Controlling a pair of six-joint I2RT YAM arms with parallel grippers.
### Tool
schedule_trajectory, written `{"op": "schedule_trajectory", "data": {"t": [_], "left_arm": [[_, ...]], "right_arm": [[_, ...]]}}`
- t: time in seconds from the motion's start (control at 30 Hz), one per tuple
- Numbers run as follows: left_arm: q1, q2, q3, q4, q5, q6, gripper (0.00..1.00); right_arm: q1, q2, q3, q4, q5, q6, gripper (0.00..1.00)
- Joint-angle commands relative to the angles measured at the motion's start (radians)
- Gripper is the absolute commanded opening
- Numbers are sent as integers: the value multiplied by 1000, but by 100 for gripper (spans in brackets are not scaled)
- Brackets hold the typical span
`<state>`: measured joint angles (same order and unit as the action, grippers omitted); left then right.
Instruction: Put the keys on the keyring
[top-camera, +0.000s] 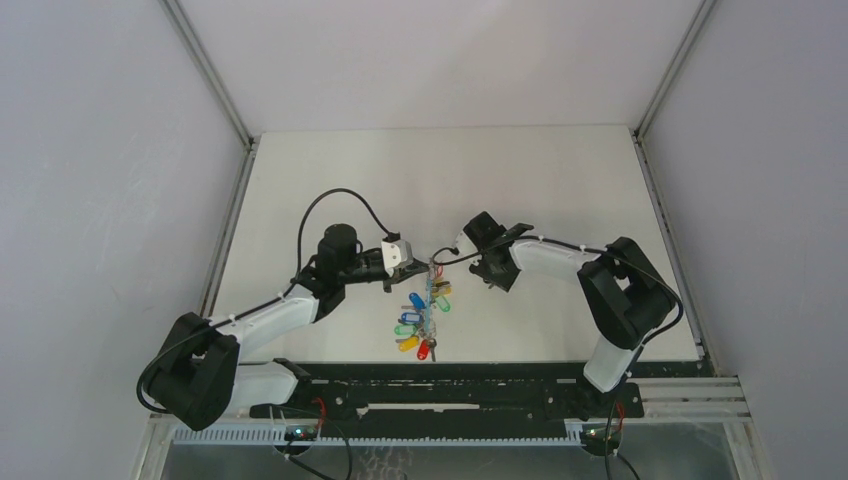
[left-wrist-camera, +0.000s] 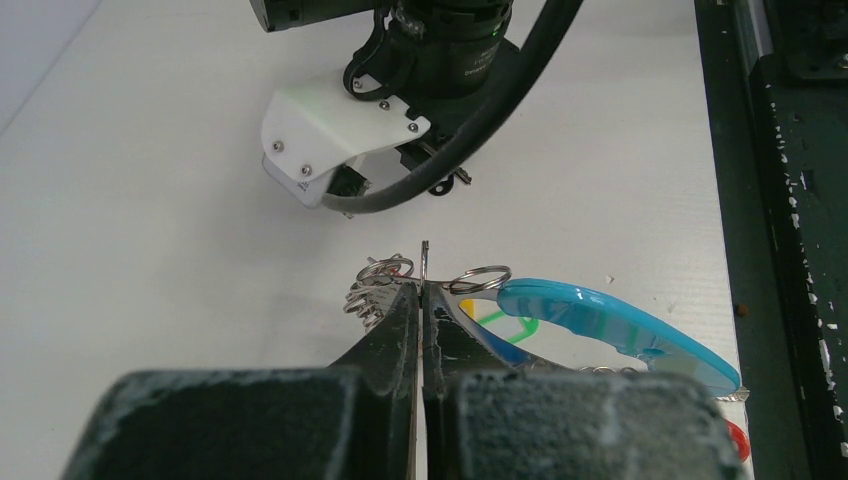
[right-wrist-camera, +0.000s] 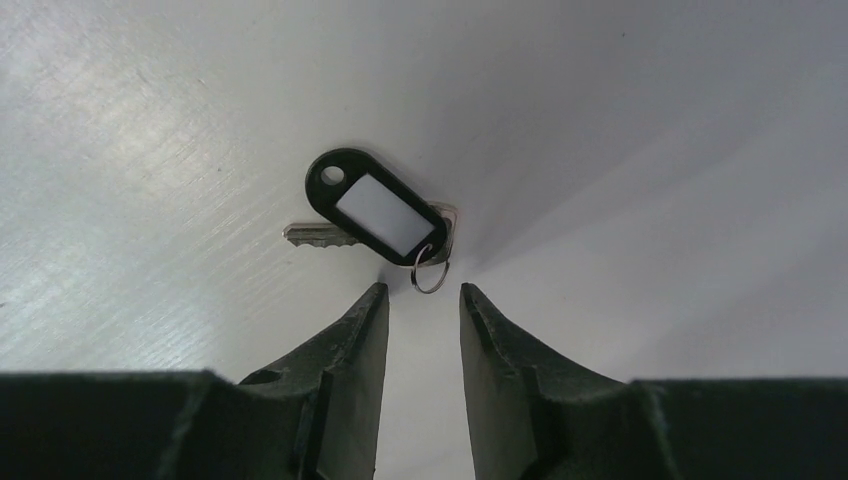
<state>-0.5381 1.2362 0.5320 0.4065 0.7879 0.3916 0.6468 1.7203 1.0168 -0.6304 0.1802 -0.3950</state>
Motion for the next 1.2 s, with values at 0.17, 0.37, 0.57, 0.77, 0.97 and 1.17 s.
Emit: {"op": "schedule_trajectory", "data": {"t": [0.17,0.37,0.57,0.77,0.97,1.17], "left_arm": [[2,-14,43,46,12,-15,0],[1,-14,43,47,17,-17,0],[2,-14,44,47,20,-19,0],[2,-16,43,47,25,-19,0],[2,-21,43,47,30,-18,0],[2,-28,43,47,31,-20,0]], "right_arm": [[16,34,35,41,44,-70,29],[17,36,35,46,11,-83,24],[18,34,35,43,-34,-93,16],[16,21,31,41,-54,-92,3],[4,-81,-4,79,-110,-83,0],[-5,-229,-51,148,-201,-87,0]]}}
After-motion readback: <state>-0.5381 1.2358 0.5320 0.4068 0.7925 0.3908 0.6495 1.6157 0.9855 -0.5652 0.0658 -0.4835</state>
